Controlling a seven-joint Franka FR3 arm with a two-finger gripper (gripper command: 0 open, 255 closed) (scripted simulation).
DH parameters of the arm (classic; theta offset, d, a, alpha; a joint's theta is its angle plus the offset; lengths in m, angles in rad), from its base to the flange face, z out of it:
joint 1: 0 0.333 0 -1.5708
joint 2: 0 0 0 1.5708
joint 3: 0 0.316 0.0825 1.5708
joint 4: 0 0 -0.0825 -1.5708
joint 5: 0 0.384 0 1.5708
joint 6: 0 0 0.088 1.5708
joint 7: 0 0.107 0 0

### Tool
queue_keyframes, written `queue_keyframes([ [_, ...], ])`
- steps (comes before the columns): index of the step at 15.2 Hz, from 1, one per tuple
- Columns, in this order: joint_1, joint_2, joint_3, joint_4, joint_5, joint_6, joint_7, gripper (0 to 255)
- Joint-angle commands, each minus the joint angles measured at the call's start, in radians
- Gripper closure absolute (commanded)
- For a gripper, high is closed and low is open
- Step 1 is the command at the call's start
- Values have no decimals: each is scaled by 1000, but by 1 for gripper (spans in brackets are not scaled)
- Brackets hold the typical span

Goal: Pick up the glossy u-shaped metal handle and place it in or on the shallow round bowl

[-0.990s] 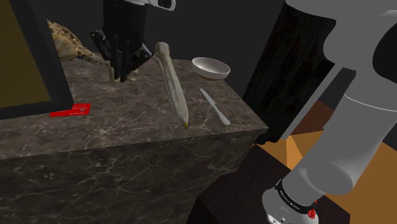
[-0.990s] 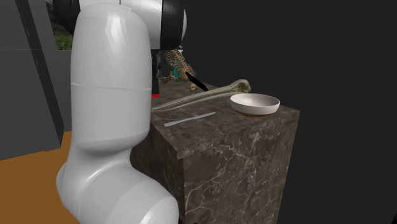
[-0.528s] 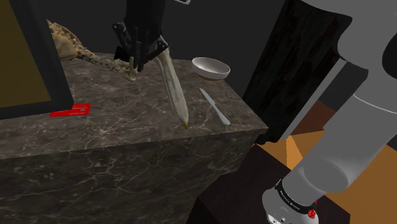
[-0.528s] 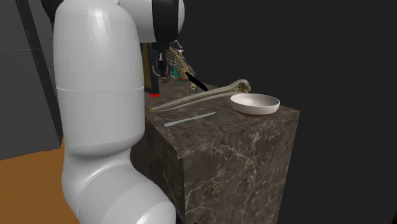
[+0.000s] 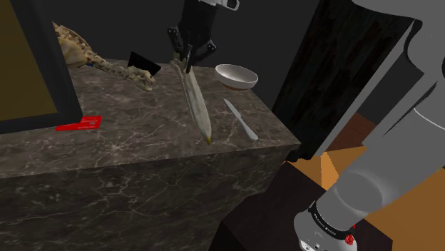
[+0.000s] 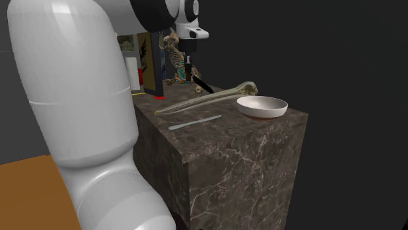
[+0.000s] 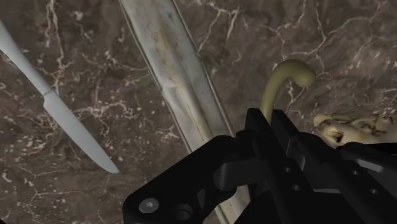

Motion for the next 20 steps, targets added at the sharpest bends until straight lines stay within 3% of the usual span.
queue_keyframes([
  [1,-25,-27,-30,-22,23,-3,-59,255],
  [11,-130,-48,-171,-51,56,-16,-310,255],
  [20,-219,28,-274,26,40,-44,-498,255],
])
